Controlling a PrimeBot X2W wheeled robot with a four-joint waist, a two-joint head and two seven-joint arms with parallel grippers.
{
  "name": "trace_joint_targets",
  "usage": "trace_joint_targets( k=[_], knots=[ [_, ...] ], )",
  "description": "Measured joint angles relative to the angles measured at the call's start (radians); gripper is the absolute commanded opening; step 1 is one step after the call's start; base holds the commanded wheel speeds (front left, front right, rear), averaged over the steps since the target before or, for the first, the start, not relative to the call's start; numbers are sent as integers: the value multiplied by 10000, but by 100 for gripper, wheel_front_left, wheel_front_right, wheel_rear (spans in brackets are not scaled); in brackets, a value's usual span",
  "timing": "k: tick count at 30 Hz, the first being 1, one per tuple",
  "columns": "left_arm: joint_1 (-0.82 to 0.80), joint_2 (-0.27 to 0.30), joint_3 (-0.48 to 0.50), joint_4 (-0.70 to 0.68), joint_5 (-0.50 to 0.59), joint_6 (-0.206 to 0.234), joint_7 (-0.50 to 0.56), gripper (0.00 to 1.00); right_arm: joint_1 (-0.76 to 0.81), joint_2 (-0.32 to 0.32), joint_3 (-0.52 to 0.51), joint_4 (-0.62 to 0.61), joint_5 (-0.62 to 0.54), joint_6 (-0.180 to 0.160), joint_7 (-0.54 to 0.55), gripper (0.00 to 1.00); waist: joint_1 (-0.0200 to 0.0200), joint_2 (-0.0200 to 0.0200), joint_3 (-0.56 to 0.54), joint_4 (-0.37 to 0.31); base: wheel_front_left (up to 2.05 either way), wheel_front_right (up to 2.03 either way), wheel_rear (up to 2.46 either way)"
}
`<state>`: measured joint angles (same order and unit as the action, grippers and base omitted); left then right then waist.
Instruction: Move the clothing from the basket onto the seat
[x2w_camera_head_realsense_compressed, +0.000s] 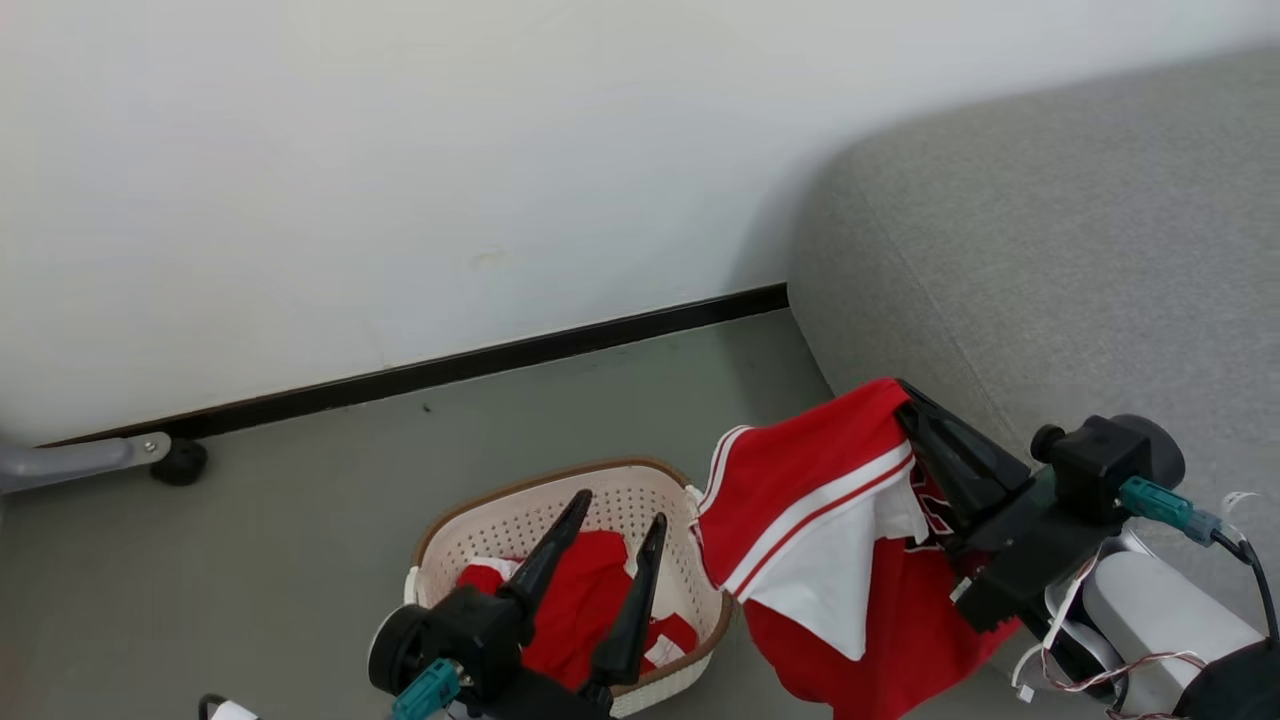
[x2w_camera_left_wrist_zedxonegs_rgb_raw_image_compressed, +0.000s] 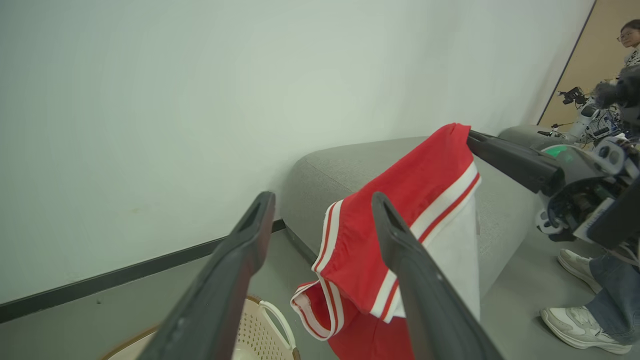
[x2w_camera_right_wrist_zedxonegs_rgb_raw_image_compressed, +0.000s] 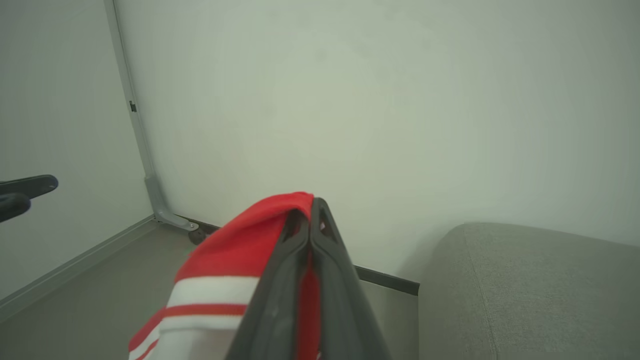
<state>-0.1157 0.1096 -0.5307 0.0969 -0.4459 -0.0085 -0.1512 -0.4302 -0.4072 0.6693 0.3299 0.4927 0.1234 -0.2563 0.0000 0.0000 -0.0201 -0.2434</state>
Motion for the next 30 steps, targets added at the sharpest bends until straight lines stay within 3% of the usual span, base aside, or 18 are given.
trace_joint_targets(
  k=[16, 30],
  knots=[
    [-13, -119, -211, 161, 0, -4, -19, 100, 569, -157, -646, -523, -194, -4, 0, 0, 0, 0, 156, -1285, 0, 0, 0],
    [-56, -190, -451, 286, 4, -17, -12, 100, 639, -384, -2449, -736, 395, -48, 0, 0, 0, 0, 469, -1246, 0, 0, 0]
  ],
)
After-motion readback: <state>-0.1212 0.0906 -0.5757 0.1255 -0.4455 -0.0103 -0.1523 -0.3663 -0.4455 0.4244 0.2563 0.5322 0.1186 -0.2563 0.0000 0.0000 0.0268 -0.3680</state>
